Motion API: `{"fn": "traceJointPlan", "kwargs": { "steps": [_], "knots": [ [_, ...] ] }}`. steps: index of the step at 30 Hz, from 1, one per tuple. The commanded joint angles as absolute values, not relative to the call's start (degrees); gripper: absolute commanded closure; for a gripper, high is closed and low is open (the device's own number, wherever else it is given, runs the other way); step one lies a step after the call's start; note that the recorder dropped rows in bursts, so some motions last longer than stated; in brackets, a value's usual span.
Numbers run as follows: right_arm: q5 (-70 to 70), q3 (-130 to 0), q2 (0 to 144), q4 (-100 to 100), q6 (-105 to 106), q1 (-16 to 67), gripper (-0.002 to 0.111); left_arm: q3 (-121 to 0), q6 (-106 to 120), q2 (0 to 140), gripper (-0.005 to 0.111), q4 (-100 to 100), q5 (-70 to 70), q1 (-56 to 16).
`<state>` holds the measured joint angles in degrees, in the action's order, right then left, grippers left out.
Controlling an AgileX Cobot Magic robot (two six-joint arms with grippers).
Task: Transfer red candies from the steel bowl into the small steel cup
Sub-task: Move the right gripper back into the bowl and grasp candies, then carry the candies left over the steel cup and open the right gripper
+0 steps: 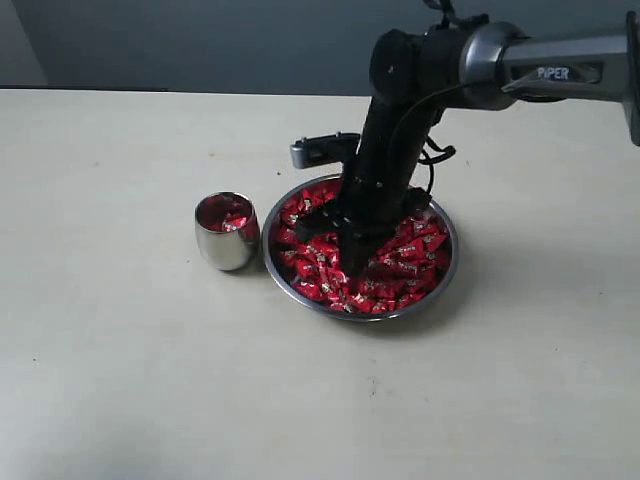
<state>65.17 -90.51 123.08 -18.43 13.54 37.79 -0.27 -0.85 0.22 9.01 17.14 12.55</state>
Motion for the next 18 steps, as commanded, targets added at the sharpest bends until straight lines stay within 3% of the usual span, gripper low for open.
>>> {"fn": "traceJointPlan", "kwargs": {
  "steps": [1,11,18],
  "knots": [
    [63.6,-90.6,118.5,-17.9,13.4,37.7,0.109,0.0,-1.1,0.0,0.106,9.1,16.5,12.5],
    [52.7,-91.0,114.7,-32.1,17.4,37.7,0.109,0.0,-1.1,0.0,0.106,9.1,16.5,12.5],
    [53.0,-100.8,123.2,-39.8,18.5,37.7,0.109,0.0,-1.1,0.0,0.106,9.1,16.5,12.5]
  ]
}}
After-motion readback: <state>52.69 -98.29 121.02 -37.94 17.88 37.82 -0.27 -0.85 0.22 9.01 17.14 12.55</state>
